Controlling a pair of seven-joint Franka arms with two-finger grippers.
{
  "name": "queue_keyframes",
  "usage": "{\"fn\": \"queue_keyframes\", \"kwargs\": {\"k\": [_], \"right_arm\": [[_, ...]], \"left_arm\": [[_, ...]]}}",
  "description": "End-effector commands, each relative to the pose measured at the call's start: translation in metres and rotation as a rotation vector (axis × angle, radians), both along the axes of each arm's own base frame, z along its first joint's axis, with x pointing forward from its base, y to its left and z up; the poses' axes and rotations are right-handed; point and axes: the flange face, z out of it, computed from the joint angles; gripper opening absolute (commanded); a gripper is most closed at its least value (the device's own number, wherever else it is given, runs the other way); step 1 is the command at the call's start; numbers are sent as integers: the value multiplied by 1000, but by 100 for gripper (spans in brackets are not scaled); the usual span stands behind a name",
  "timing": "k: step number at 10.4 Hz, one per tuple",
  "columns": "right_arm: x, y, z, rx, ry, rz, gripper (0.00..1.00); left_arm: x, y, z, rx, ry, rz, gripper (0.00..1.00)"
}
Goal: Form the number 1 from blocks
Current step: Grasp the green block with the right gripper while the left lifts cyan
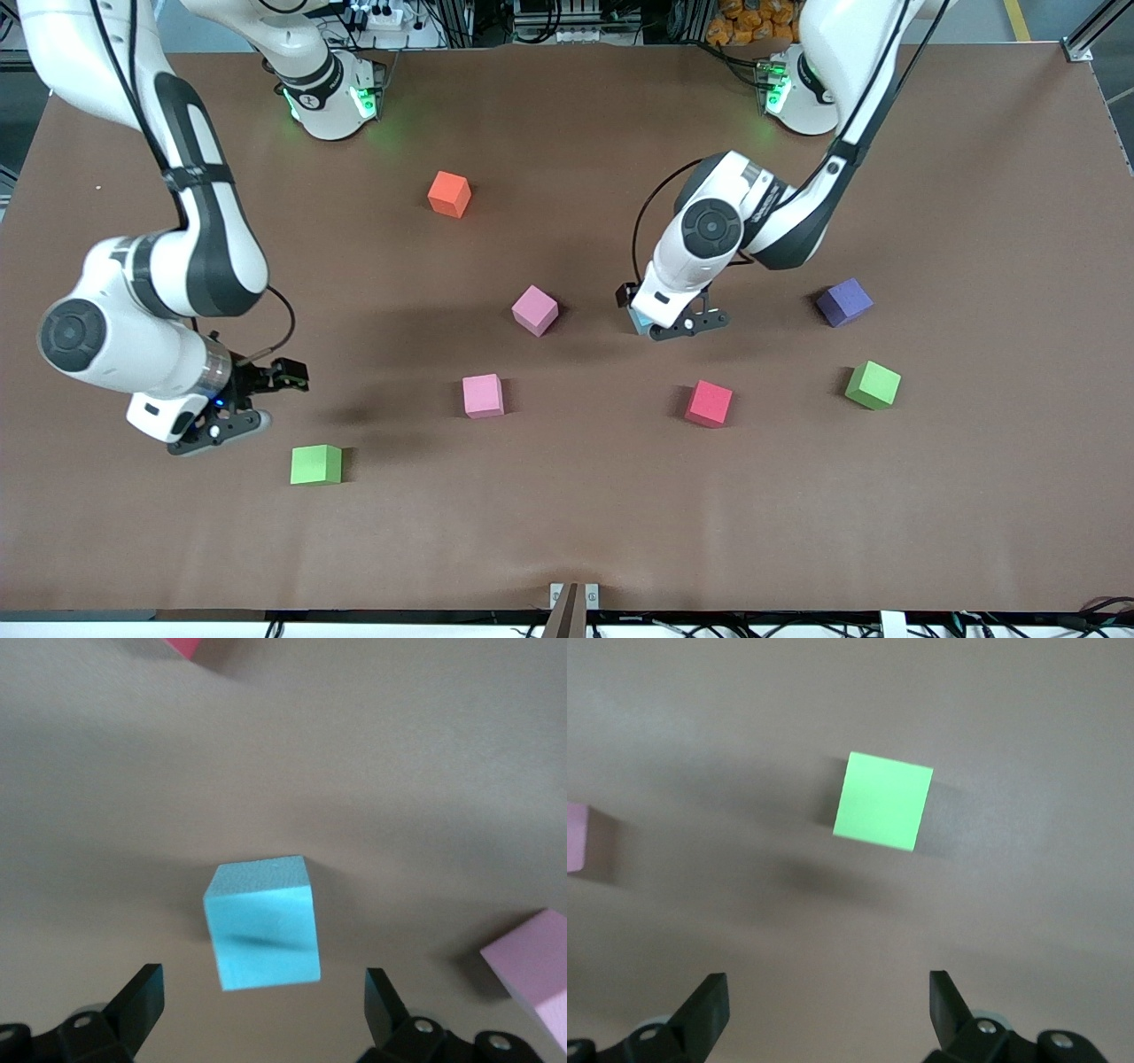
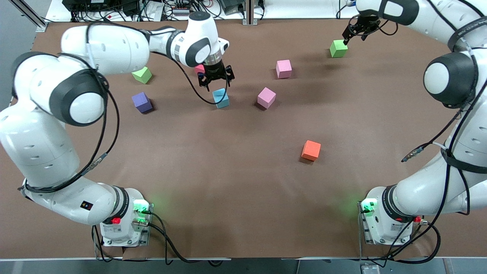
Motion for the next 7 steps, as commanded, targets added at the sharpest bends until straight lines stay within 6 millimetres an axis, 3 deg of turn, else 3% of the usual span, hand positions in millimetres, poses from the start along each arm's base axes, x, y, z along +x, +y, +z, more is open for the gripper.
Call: {"fn": "queue_keyframes", "kwargs": {"k": [1,3,5,7], "right_arm": [[31,11,-17,-7,-32,10,100],[47,14,-34,-2,-89,-40,100],[57,24,-64,2,-166,-53,100],[60,18,-77,-1,-188,-59,100]], "left_arm": [[6,-2,-33,-20,10,83,100],[5,-2,-39,-12,14,85,100],[3,-8,-55,-7,31,82,99],[-8,-16,-62,5,41,80,14]]}}
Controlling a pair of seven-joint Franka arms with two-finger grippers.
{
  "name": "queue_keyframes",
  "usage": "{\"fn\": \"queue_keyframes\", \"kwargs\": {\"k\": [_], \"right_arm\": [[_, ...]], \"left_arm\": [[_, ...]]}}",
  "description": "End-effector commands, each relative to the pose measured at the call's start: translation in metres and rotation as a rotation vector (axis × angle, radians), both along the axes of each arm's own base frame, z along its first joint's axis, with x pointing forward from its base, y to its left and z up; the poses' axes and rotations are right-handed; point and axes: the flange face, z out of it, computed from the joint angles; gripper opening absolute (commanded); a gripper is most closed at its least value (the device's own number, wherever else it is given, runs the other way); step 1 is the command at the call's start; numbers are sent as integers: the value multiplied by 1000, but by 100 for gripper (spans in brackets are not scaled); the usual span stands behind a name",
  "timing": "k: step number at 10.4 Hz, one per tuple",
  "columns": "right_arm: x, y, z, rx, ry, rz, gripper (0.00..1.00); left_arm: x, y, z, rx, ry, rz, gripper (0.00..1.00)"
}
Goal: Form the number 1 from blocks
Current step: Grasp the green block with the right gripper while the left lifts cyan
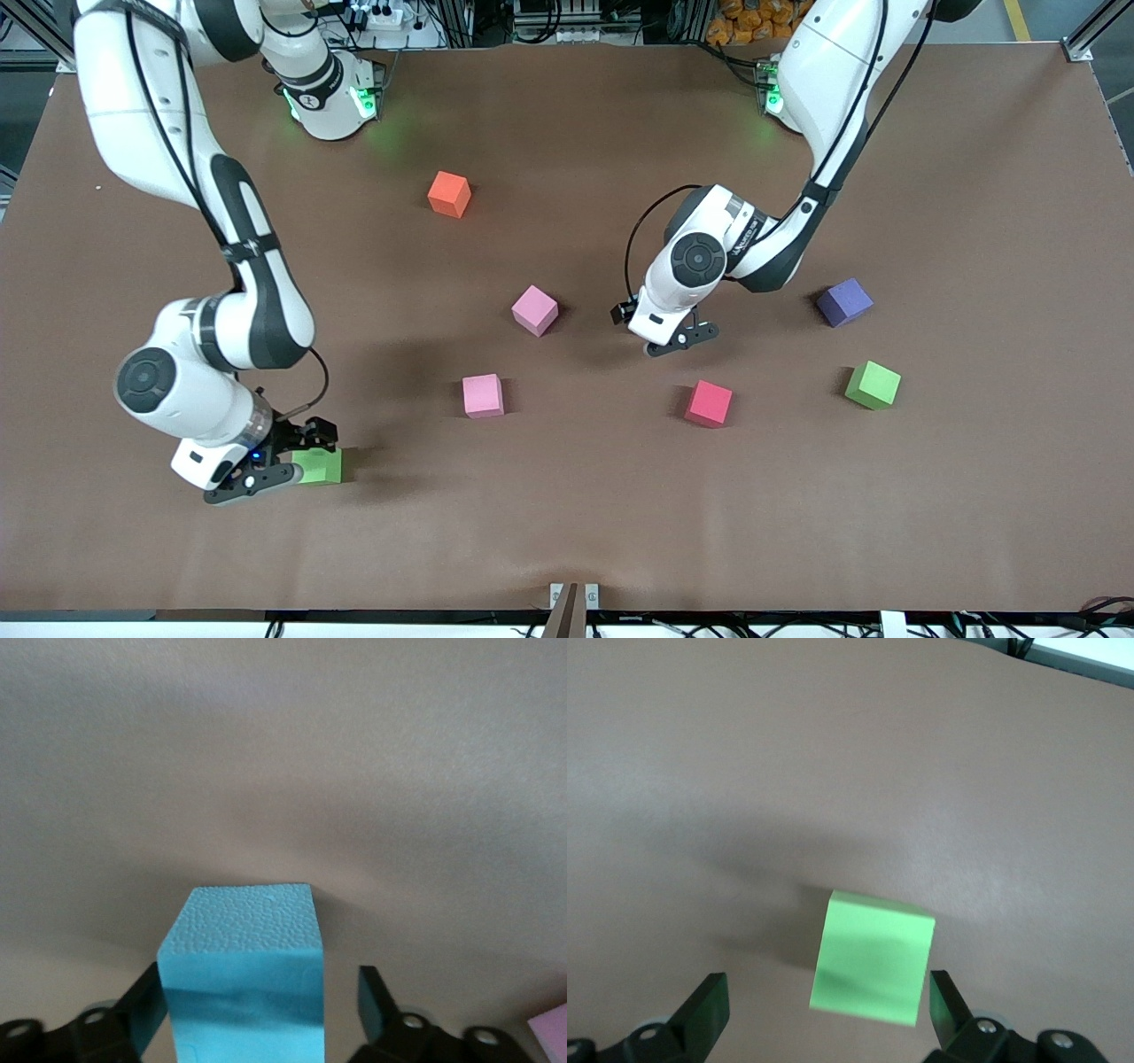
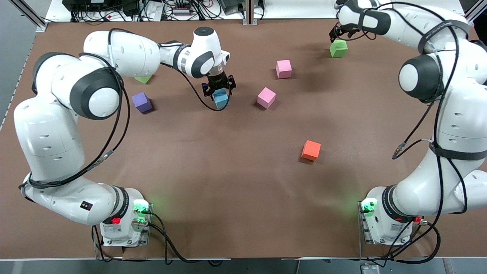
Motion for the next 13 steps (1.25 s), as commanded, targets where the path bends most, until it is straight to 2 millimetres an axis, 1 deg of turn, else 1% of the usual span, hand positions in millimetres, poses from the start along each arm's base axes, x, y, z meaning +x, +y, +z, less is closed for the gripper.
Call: {"fn": "queue_keyframes", "kwargs": {"k": [1,2,3,4,6,7,8,10,11,12,13], "right_arm": [[9,-8,-8,-4,-14,-19,100],[9,-11,-16,-7,-4,-20,100],[8,-11,-21,-9,2,-19,100],[8,-11,-28,-10,9,-21,100],[9,-21,-43,-11,2,-34,100],[8,-22,-47,-11,2,-37,100],[8,-22,-50,-11,5,-37,100],[6,-23,-62,-9,20,-44,100],[7,-23,-64,-5,2,-52,100],[8,-23,-66,1,-16,-60,71],[8,-23,-65,2,-18,-61,27]], "left_arm": [[-13,-13,-5,15,10,47,0],[-15,-14,5,15,-1,51,0],[-23,-15,14,19,-11,27,0],[-42,-30,20,26,-21,-22,0],[-100,-62,39,49,-53,-154,0],[-134,-81,45,53,-60,-221,0],[-163,-102,49,48,-62,-269,0],[-204,-129,46,44,-53,-321,0],[-218,-138,43,41,-54,-335,0],[-232,-148,33,27,-59,-339,0],[-249,-158,23,13,-66,-337,0]]}}
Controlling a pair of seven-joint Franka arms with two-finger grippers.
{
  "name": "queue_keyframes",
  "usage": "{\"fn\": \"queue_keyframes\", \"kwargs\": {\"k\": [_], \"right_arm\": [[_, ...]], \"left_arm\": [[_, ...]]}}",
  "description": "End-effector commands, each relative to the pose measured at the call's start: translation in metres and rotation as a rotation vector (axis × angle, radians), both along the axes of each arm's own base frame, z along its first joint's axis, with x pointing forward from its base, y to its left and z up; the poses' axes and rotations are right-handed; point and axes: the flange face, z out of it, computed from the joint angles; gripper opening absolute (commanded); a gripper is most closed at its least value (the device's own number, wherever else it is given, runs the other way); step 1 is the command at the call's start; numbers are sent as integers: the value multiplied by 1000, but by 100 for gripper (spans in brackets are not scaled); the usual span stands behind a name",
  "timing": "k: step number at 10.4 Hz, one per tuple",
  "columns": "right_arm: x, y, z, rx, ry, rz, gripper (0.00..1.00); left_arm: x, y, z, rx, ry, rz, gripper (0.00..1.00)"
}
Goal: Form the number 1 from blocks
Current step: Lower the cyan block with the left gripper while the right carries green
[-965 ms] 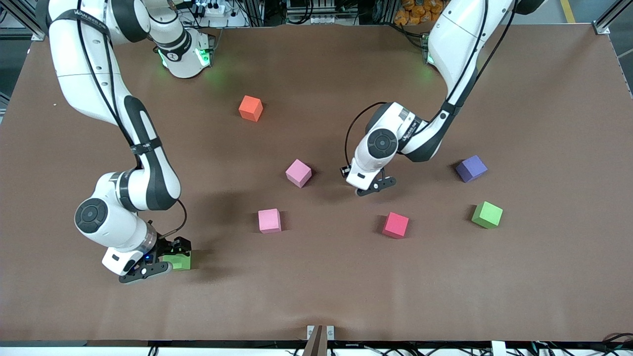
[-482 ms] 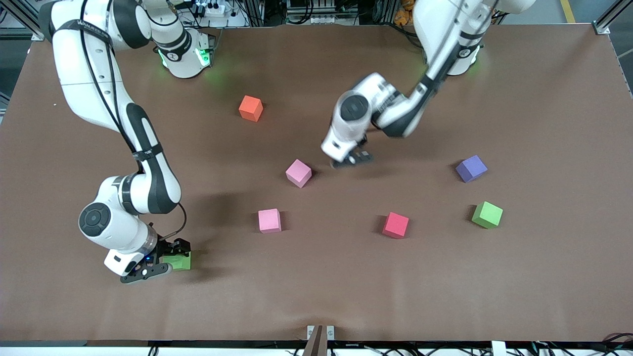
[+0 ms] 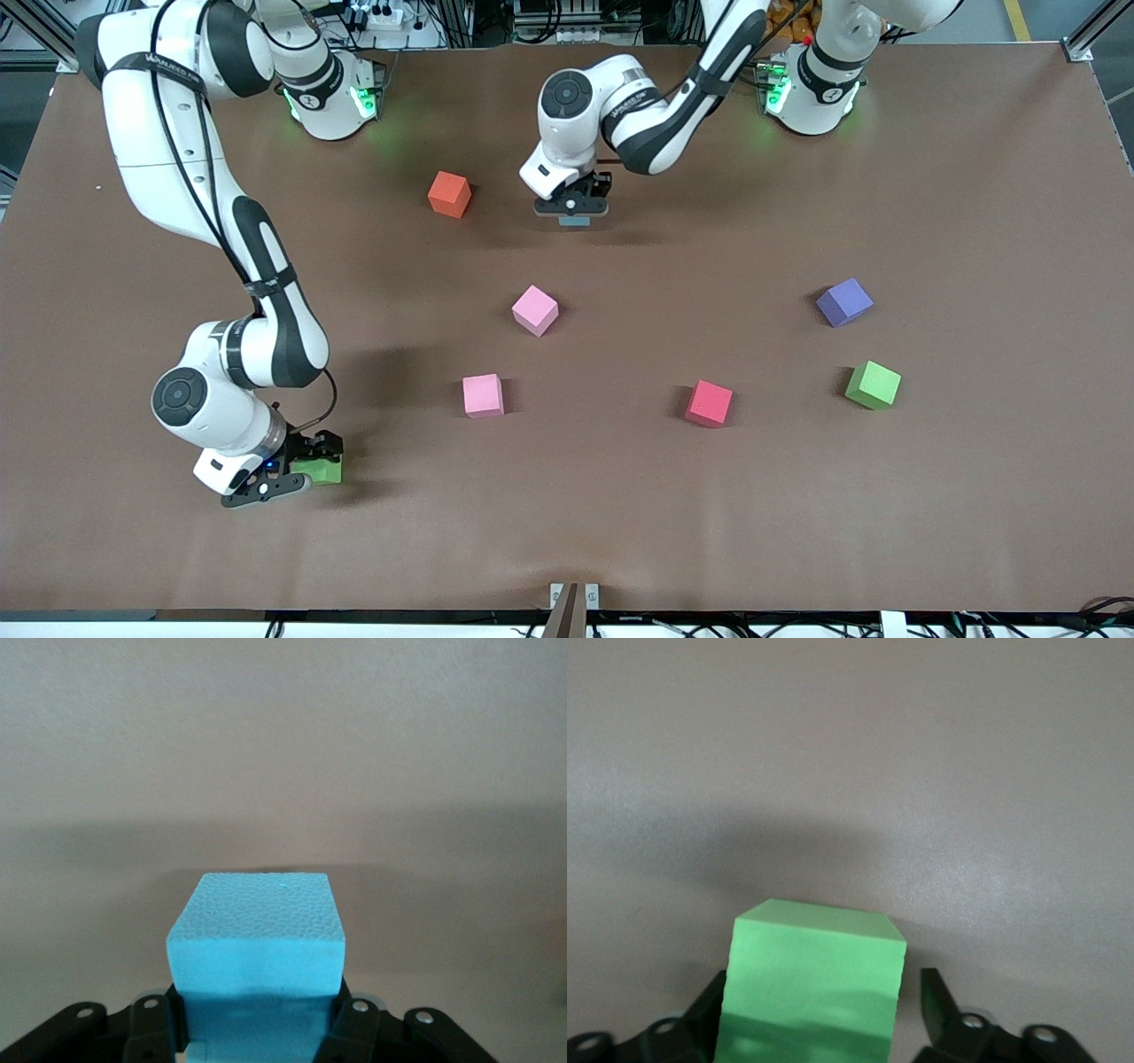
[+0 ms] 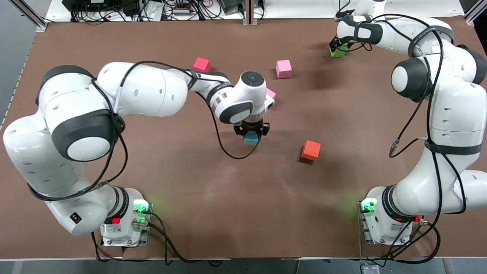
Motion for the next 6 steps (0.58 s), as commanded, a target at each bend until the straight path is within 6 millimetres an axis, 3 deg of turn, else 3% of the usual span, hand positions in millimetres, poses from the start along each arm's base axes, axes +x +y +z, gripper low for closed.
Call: {"fn": "queue_keyframes", "kwargs": {"k": [1,2,6], "right_arm": [[5,-5,1,16,-15,-27,0],[5,-8,3,16,-9,-28,0],[-20,-9,62,23,152,-22,0]], "left_arm": [[-25,-14,-24,-13,-19,24,0],[-28,-17,-27,-23,-23,50,0],[-63,-25,-44,1,-9,74,0]]}}
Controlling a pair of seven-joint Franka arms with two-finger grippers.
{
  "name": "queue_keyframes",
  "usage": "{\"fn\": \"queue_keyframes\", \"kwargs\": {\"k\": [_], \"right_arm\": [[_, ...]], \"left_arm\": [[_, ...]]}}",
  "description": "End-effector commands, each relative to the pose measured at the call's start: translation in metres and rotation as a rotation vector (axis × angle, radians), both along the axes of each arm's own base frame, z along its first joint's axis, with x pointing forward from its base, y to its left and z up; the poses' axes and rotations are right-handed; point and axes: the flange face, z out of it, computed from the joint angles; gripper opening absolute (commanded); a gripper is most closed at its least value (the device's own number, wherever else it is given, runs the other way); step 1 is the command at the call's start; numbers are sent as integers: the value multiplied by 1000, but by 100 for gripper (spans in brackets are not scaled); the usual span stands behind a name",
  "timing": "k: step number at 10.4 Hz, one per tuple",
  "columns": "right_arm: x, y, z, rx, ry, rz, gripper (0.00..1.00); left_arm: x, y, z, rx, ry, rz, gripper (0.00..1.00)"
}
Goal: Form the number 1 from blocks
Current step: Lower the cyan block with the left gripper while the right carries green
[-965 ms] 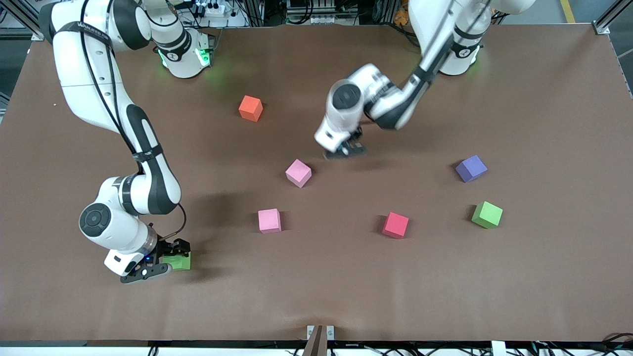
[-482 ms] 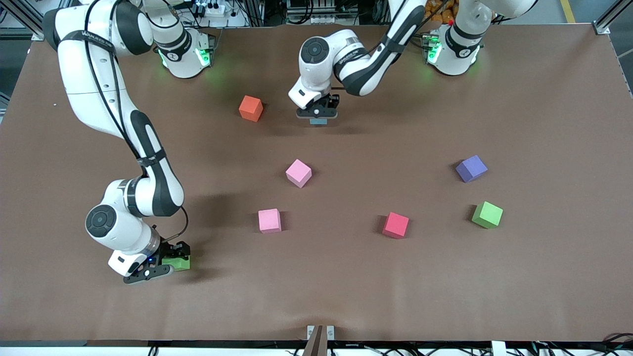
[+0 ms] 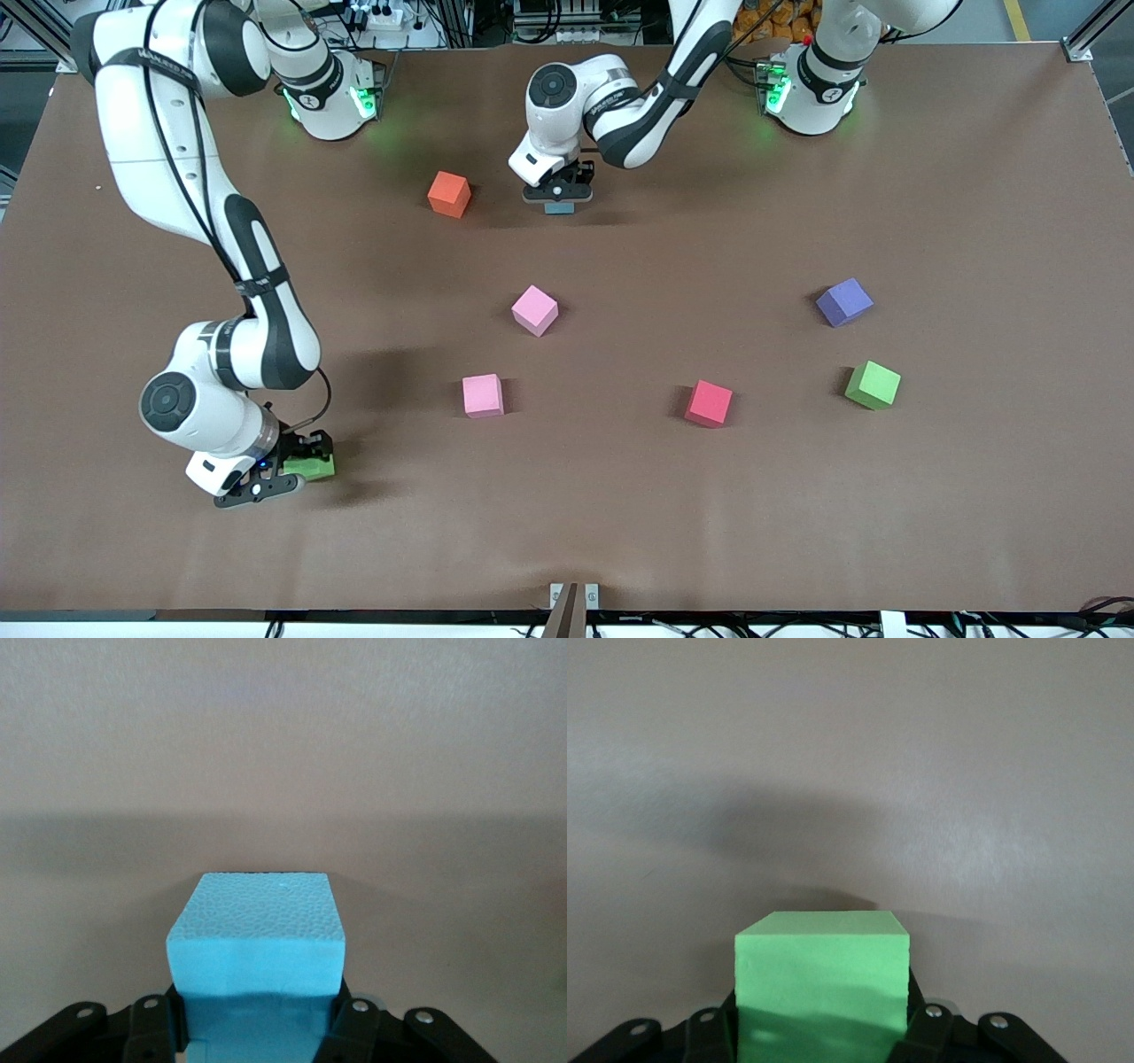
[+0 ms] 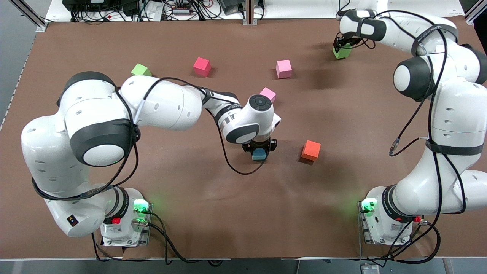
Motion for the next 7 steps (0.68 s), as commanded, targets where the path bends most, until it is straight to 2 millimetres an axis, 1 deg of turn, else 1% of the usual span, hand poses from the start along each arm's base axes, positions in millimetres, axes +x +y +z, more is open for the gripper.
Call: {"fn": "queue_keyframes", "kwargs": {"k": [1,2,3,4,5,6,7], "right_arm": [[-33,-3,52,21,45,-16,0],[-56,-1,70,23,58,-12,0],[-81,4,83,25,75,-3,0],[-103,16,92,25,90,9,0],[-115,34,103,25,94,7,0],[-127,61,105,21,115,-6,0],[-137,90,103,17,127,-31,0]], "left_arm": [[-13,-1,-4,8,-19,18,0],[-12,-2,-3,7,-20,22,99],[-11,-4,2,2,-25,47,100],[-8,-6,7,-6,-31,50,100],[0,-6,16,-19,-45,57,100],[15,-9,38,-48,-71,74,100],[48,-8,64,-90,-110,105,100]]}}
